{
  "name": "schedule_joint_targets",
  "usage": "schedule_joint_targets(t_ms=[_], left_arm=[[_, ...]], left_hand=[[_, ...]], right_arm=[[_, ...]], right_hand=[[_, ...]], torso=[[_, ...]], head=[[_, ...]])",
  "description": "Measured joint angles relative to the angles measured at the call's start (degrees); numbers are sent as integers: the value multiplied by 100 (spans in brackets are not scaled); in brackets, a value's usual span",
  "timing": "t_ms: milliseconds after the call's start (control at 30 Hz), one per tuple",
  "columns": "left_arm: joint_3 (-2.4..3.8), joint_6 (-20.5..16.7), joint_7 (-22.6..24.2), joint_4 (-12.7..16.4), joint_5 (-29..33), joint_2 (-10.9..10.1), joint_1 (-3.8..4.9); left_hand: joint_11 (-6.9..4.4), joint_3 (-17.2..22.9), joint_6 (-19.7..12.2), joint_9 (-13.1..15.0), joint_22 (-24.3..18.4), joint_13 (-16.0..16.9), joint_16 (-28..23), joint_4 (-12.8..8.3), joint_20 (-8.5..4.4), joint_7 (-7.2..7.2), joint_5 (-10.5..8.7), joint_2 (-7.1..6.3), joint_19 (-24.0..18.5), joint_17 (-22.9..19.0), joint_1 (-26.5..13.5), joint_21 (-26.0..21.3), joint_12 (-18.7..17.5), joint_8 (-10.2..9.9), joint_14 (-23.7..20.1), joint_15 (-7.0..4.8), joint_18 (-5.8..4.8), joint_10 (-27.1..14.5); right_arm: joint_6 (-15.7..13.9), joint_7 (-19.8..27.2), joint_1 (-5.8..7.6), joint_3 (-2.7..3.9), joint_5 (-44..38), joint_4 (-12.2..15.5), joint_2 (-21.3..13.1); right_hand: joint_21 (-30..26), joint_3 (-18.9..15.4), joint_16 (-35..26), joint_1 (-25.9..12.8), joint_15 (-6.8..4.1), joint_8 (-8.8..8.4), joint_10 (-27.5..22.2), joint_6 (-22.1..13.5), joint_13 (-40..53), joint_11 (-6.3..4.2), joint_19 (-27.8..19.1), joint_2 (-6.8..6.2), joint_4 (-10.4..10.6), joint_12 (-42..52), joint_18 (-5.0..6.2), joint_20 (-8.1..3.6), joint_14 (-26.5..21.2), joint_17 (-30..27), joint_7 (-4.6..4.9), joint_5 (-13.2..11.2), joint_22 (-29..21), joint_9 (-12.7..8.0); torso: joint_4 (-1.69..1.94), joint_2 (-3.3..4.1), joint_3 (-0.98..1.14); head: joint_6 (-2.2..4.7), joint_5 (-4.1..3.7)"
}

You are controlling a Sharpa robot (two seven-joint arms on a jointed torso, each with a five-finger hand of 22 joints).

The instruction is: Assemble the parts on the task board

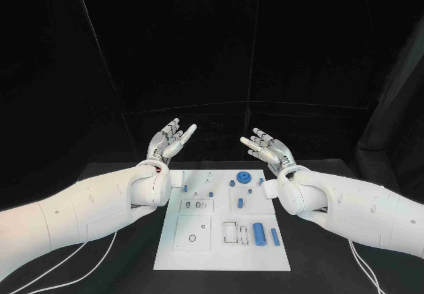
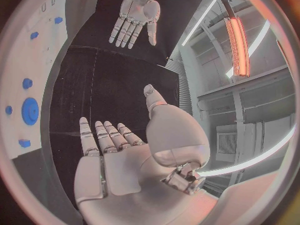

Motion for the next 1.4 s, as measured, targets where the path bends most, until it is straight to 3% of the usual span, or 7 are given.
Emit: schedule_joint_targets(t_ms=[267,567,633,700,800,967,1400], left_arm=[[-14,297,131,-67,89,27,19],[-14,425,163,-2,122,-167,10],[-14,473,184,49,124,-226,10],[-15,533,218,99,122,-310,10],[-15,605,265,143,111,-419,17],[-14,743,311,320,53,-652,34],[-17,1093,244,1400,-272,-1283,43]], left_hand=[[8,-1,0,0,0,0,0,0,8,0,0,-5,8,0,26,0,0,0,9,9,3,8],[61,-1,48,9,5,12,21,0,9,20,0,9,8,20,41,0,1,1,95,55,5,62],[239,9,300,48,28,53,137,-10,64,24,37,99,64,82,130,43,76,82,452,134,5,302],[454,131,1318,204,121,260,531,-83,88,80,40,293,437,284,324,197,504,378,1657,297,-144,1676],[430,148,2389,335,381,416,876,-249,93,179,40,409,1599,428,509,682,935,683,2765,253,-180,3216],[199,80,3766,406,674,385,1130,-608,37,418,40,548,3547,481,734,1401,1137,981,3863,-11,9,4455],[-84,119,4433,269,582,289,1146,-1006,-210,502,40,662,4464,598,867,1526,961,891,4778,-298,6,5386]], right_arm=[[880,-327,58,1,-568,-310,145],[894,-333,61,1,-845,-405,-39],[841,-297,61,1,-946,-406,-43],[782,-256,61,2,-1068,-406,-71],[711,-212,67,4,-1246,-401,-123],[660,-203,193,3,-1790,-461,-197],[924,-987,723,14,-4912,-629,-147]], right_hand=[[22,21,0,87,29,32,51,67,10,52,1,9,-53,16,-1,0,35,4,7,4,0,11],[179,176,162,655,154,193,1143,1021,100,216,622,10,-462,170,96,37,1068,93,60,84,88,117],[307,217,283,820,221,289,1760,1555,143,274,1098,11,-567,257,232,24,1757,144,97,84,150,169],[541,243,475,1002,206,434,2729,2317,204,297,1877,-5,-688,414,360,21,2717,205,154,123,258,239],[763,276,663,1162,71,562,3663,3116,240,179,2428,2,-784,574,545,20,3566,240,254,123,329,286],[1098,344,846,1312,-197,704,4451,4282,235,-45,3134,31,-945,690,671,-107,4504,257,472,70,411,327],[2100,553,1336,1266,-866,647,5624,5188,223,-488,4759,-120,-1328,547,669,-863,6605,553,213,-45,782,292]], torso=[[0,-1,0],[-3,18,-9],[-2,28,-11],[-2,39,-13],[-3,74,-16],[-4,143,-16],[108,540,-47]], head=[[-1,0],[27,-53],[22,-54],[23,-55],[30,-59],[43,-69],[184,-188]])
